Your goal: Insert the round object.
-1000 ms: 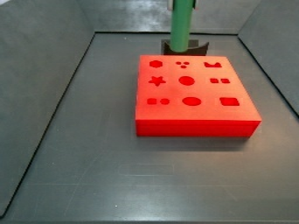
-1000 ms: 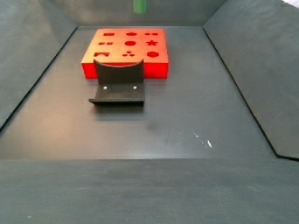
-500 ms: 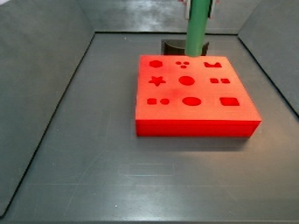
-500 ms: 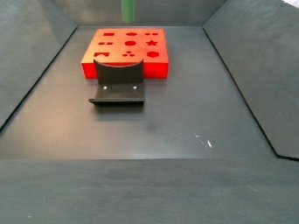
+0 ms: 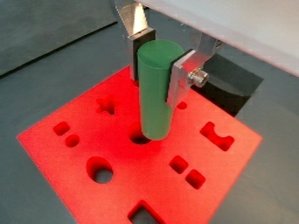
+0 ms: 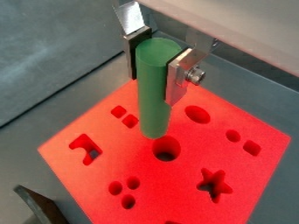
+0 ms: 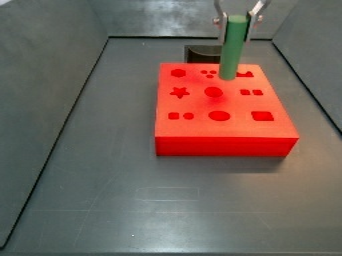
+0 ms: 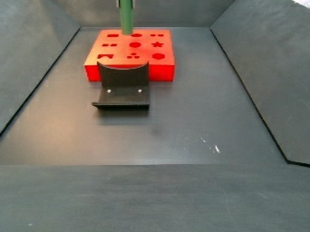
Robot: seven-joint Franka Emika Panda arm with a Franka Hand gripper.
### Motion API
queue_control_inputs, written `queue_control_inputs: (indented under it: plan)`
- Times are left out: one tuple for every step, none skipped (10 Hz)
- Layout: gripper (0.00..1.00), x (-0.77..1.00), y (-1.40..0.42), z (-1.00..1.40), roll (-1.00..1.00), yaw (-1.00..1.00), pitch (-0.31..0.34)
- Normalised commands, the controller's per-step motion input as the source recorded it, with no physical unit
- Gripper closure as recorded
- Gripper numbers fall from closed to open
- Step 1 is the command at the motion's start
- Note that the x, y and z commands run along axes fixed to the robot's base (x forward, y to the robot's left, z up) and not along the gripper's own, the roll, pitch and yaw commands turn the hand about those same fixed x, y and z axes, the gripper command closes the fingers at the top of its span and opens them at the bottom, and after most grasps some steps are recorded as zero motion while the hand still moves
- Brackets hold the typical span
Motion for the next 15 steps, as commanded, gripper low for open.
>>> queue_control_inputs:
  plan:
    - [1.0,0.0,0.0,-0.36,0.0,0.0,0.0]
    - [1.0,0.0,0.0,-0.38,0.0,0.0,0.0]
    - [1.0,0.0,0.0,-0.33,0.0,0.0,0.0]
    - [1.0,0.0,0.0,-0.23,0.0,-0.01,0.0]
    - [1.0,-0.15,0.0,-0.19,0.0,-0.14,0.0]
    - [1.0,-0.2,0.0,-0.07,-0.01,-0.18,0.0]
    - [1.0,-0.15,0.0,-0.04,-0.02,-0.14,-0.026]
    - [1.0,-0.03,0.0,-0.06,-0.01,-0.1,0.0]
    - [1.0,-0.03,-0.02,-0.06,-0.02,-0.09,0.0]
    - [1.0,-0.07,0.0,-0.08,-0.02,-0.1,0.0]
    - [1.0,-0.12,-0.03,-0.11,0.0,-0.11,0.0]
    - [1.0,-0.04,-0.03,-0.11,0.0,-0.08,0.0]
    - [1.0,0.0,0.0,-0.21,0.0,-0.04,0.0]
    - [1.0,0.07,0.0,-0.39,0.01,-0.02,-0.031]
    - [1.0,0.37,0.02,-0.59,0.0,0.0,-0.194]
